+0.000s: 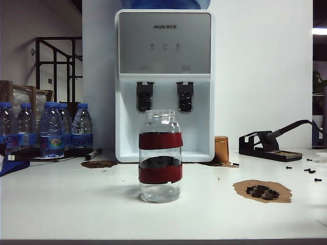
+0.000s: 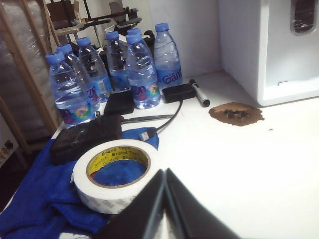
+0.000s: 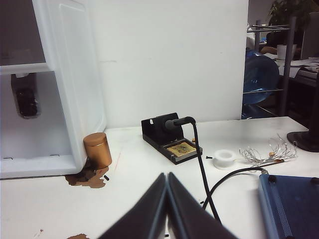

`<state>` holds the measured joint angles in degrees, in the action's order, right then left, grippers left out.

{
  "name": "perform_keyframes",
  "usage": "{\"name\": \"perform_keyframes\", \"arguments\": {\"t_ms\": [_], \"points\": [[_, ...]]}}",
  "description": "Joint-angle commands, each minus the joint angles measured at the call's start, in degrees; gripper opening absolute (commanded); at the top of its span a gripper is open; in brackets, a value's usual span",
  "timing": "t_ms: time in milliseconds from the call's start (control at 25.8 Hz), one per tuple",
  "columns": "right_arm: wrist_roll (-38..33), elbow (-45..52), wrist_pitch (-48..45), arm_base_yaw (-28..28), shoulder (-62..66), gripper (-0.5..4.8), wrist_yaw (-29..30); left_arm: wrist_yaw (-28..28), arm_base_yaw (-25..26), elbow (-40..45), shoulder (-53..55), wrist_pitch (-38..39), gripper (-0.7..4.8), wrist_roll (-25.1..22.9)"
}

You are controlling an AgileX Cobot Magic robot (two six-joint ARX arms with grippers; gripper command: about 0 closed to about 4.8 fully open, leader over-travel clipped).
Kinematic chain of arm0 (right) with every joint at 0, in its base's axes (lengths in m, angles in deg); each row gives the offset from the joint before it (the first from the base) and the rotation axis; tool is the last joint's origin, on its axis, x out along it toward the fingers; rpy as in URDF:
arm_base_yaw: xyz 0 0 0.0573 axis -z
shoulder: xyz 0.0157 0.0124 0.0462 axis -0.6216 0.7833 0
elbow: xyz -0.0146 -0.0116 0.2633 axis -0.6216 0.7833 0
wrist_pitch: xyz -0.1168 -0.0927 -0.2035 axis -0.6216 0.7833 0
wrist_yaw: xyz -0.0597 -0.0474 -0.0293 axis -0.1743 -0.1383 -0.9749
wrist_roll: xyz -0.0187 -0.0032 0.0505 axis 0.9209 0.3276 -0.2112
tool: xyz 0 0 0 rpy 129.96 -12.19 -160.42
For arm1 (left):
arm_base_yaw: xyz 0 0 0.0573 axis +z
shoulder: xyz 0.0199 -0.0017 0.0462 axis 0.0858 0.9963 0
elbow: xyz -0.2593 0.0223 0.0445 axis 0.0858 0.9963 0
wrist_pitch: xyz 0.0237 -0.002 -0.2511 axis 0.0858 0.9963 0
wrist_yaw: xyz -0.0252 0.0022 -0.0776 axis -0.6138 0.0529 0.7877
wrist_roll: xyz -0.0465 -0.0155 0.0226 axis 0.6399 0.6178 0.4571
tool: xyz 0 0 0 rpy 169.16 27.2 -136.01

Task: Pick up the water bottle with two loops of red belts, then reach the front water dispenser and gently press the gray-black baffle horizontally to get a little water.

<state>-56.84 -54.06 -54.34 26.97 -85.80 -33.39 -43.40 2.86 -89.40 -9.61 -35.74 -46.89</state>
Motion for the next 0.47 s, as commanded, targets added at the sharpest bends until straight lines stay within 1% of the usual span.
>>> {"name": "perform_keyframes", "arguments": {"t_ms": [39, 465], "points": [[-0.2, 0.2, -0.8, 0.1, 0.0, -0.01, -0.1, 0.3, 0.1, 0.5, 0.0, 1.4, -0.04, 0.2], [-0.2, 0.2, -0.8, -0.3, 0.0, -0.01, 0.0, 0.3, 0.1, 0.5, 0.0, 1.4, -0.04, 0.2]]}}
